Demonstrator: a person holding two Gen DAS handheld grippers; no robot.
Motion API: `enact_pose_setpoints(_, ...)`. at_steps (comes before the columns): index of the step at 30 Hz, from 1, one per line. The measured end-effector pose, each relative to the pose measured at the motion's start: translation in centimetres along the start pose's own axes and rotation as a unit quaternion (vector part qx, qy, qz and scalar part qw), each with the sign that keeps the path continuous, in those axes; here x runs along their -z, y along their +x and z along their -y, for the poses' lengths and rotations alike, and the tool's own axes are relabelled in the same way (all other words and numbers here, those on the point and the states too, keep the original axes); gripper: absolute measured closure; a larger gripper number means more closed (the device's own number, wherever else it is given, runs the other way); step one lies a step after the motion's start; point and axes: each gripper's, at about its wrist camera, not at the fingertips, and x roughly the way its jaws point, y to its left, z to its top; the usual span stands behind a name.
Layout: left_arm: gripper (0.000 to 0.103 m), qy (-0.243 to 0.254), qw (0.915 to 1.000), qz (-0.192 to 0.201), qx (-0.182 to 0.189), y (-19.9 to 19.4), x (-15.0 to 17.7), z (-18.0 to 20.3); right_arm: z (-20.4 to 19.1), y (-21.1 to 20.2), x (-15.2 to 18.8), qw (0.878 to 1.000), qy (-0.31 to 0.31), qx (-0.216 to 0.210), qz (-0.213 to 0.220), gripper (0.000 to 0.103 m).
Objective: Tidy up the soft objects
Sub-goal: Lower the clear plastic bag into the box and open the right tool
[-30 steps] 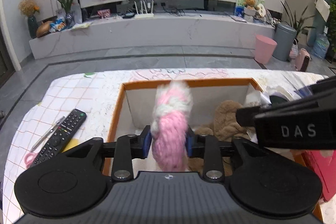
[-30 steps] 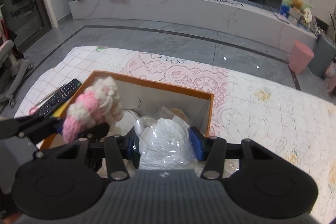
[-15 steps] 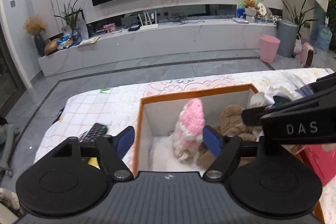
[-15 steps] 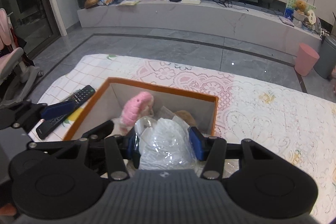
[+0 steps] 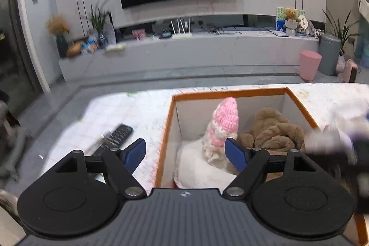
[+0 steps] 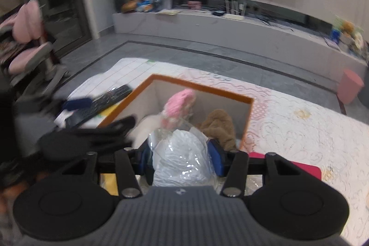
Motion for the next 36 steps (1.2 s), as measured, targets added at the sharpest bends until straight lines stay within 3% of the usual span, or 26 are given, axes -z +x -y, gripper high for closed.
enact_pose_setpoints(2,0.012,-0.036,0.9983,-0.010,0.043,0.6,-0.1,-1.6,-0.8,-0.1,0.8,1.000,-0.019,-0.014,-0.005,0.052)
enact_pose_setpoints(4,0.012,-0.060,0.9975,-0.005,0.036,0.7,-0.3,-2.5,-1.9,0.1,1.7,0.999,-0.044,-0.028,-0.013,0.052)
enact_pose_setpoints(7,0.012,-0.034,0.9989,0.003,0.032,0.7,-0.1,-2.7,-3.8,1.1,2.4,0.996,-0.075,-0.047,-0.030,0.052)
enact_pose_setpoints(12,0.011,0.001,0.9982,-0.029,0.052,1.8,1.1,-2.5,-7.5,4.1,2.5,0.988,-0.126,-0.067,-0.055,0.052)
enact_pose_setpoints(15,0.012,0.027,0.9987,-0.038,0.023,2.1,1.8,-2.0,-8.7,6.7,2.6,0.986,-0.137,-0.056,-0.082,0.053)
enact_pose_setpoints(21,0.012,-0.013,0.9982,-0.047,0.036,2.1,1.8,-3.4,-8.5,9.3,2.8,0.983,-0.141,-0.048,-0.109,0.050)
enact_pose_setpoints(24,0.012,-0.014,0.9980,-0.051,0.035,2.2,1.8,-3.5,-8.2,9.7,2.9,0.983,-0.132,-0.054,-0.119,0.046)
enact_pose_setpoints(26,0.012,-0.020,0.9975,-0.052,0.043,2.2,1.7,-3.7,-8.4,9.5,3.1,0.982,-0.140,-0.057,-0.117,0.037)
enact_pose_setpoints(27,0.012,-0.023,0.9975,-0.051,0.043,2.1,1.7,-3.8,-8.4,9.3,3.2,0.982,-0.141,-0.053,-0.114,0.036)
enact_pose_setpoints(30,0.012,-0.022,0.9988,-0.035,0.025,1.7,1.7,-3.8,-8.1,9.0,3.3,0.985,-0.125,-0.036,-0.113,0.025)
enact_pose_setpoints(32,0.012,-0.026,0.9989,-0.030,0.025,1.5,1.5,-4.1,-7.6,8.3,3.2,0.988,-0.110,-0.043,-0.103,0.014)
enact_pose_setpoints(36,0.012,-0.025,0.9994,-0.021,0.015,0.9,1.2,-4.1,-6.7,6.5,2.5,0.991,-0.093,-0.066,-0.068,0.007)
